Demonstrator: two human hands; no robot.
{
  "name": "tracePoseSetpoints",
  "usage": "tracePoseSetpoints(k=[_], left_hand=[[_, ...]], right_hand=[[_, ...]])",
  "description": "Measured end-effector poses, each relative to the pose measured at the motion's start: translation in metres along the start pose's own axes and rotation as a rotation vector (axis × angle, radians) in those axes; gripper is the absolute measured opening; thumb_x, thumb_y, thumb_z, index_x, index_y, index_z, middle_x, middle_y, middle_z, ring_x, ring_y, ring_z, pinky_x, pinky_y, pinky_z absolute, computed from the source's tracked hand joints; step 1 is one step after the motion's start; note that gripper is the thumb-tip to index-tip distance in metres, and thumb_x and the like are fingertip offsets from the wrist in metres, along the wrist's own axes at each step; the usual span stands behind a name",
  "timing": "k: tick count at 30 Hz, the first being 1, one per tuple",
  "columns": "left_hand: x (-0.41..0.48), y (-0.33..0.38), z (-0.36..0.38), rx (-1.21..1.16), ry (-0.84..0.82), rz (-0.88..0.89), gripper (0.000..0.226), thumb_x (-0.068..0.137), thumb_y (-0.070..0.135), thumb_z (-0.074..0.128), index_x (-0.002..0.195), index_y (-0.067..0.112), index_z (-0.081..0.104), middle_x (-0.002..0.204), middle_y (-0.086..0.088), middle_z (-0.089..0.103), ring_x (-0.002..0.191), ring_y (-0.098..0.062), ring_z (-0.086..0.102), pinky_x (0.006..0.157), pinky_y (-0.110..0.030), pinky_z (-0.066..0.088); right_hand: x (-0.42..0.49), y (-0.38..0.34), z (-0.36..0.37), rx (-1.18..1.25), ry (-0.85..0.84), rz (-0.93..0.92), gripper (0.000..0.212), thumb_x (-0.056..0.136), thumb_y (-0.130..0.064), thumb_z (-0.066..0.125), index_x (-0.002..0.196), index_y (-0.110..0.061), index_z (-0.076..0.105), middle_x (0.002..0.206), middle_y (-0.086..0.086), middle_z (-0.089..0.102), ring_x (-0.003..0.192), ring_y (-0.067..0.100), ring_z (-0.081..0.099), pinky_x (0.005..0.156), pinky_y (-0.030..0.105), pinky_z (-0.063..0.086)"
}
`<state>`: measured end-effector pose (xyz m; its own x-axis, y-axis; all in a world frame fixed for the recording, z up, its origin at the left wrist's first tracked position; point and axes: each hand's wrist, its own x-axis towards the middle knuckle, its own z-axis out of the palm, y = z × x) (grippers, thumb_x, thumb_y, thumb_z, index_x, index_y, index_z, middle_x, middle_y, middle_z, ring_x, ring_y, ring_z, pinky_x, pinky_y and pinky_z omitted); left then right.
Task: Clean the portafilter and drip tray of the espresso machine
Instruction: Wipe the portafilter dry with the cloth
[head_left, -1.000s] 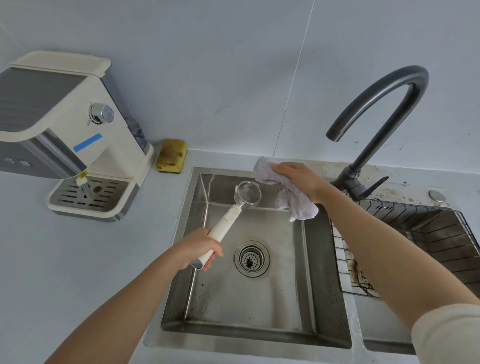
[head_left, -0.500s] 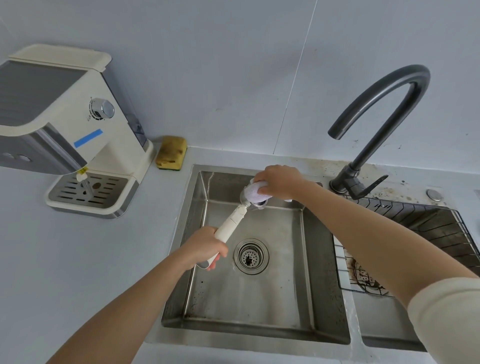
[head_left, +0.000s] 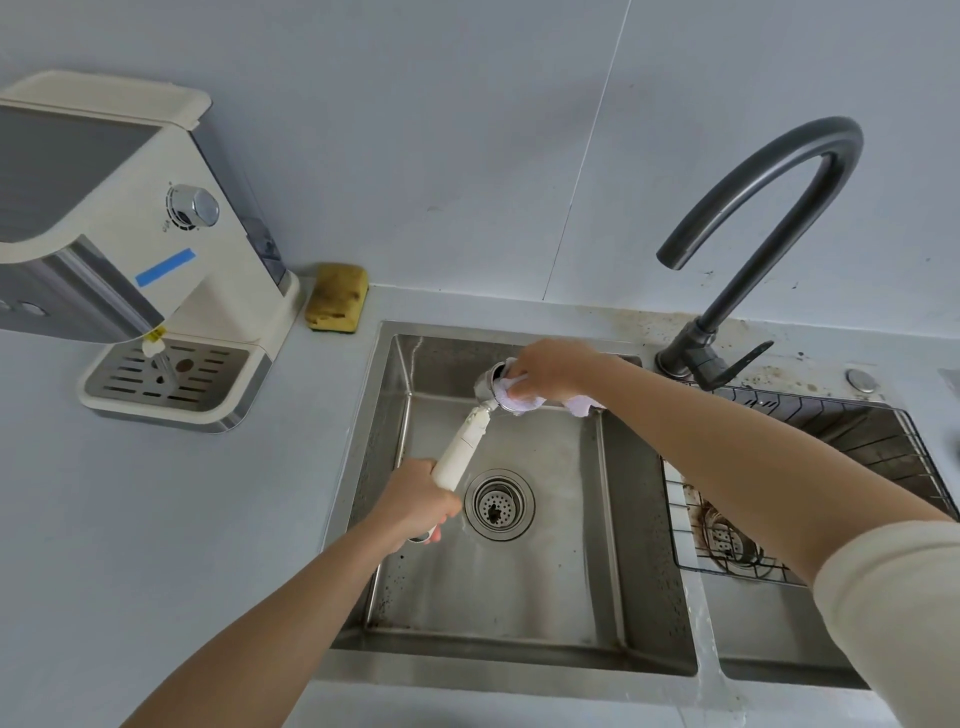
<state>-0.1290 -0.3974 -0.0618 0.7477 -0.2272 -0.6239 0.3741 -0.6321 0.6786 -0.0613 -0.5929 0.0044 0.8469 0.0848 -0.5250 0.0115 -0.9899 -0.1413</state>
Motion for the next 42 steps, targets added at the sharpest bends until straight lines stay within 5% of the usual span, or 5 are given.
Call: tracePoseSetpoints(k=[7,15,24,34,42], left_hand=[[0.001,0.0,0.006,0.027,-0.016,0.035,0.02,0.073,-0.003,0.055,0.07,0.013,0.045,0.06,-0.005,0.046,0.034,-0.016,0.043,0.036,-0.021,0.037],[0.001,-0.001,0.015,0.1,0.007,0.02,0.015,0.078,0.001,0.053,0.08,0.013,0.044,0.067,-0.002,0.046,0.038,-0.015,0.047,0.037,-0.021,0.039],[0.004,-0.003,0.024,0.1,0.063,-0.007,0.016,0.079,0.004,0.051,0.092,0.009,0.043,0.071,-0.002,0.048,0.039,-0.015,0.049,0.034,-0.02,0.038],[0.005,-0.008,0.017,0.09,0.076,0.007,0.016,0.077,0.001,0.053,0.087,0.009,0.044,0.069,-0.001,0.046,0.042,-0.016,0.047,0.038,-0.022,0.039],[0.006,-0.002,0.02,-0.147,-0.051,-0.053,0.018,0.073,-0.005,0.056,0.067,0.008,0.045,0.052,-0.005,0.047,0.031,-0.016,0.044,0.038,-0.019,0.037]], right_hand=[[-0.001,-0.004,-0.015,0.22,-0.159,0.151,0.023,0.082,-0.011,0.052,0.061,-0.016,0.044,0.06,-0.004,0.042,0.056,0.013,0.039,0.056,0.021,0.03],[0.01,-0.006,-0.007,0.934,-0.134,0.309,0.023,0.094,-0.024,0.045,0.071,-0.02,0.047,0.077,-0.002,0.049,0.067,0.011,0.047,0.07,0.027,0.045],[0.019,-0.01,0.013,1.546,-0.116,0.521,0.03,0.097,-0.018,0.04,0.073,-0.006,0.054,0.063,0.004,0.054,0.054,0.016,0.047,0.056,0.025,0.044],[0.007,-0.018,0.006,0.34,-0.079,0.114,0.015,0.093,-0.016,0.041,0.086,-0.008,0.05,0.081,0.007,0.048,0.082,0.02,0.042,0.061,0.025,0.031],[-0.005,-0.007,-0.003,0.293,-0.094,0.071,0.022,0.091,-0.025,0.042,0.085,-0.006,0.052,0.074,0.004,0.044,0.07,0.018,0.04,0.062,0.023,0.03]])
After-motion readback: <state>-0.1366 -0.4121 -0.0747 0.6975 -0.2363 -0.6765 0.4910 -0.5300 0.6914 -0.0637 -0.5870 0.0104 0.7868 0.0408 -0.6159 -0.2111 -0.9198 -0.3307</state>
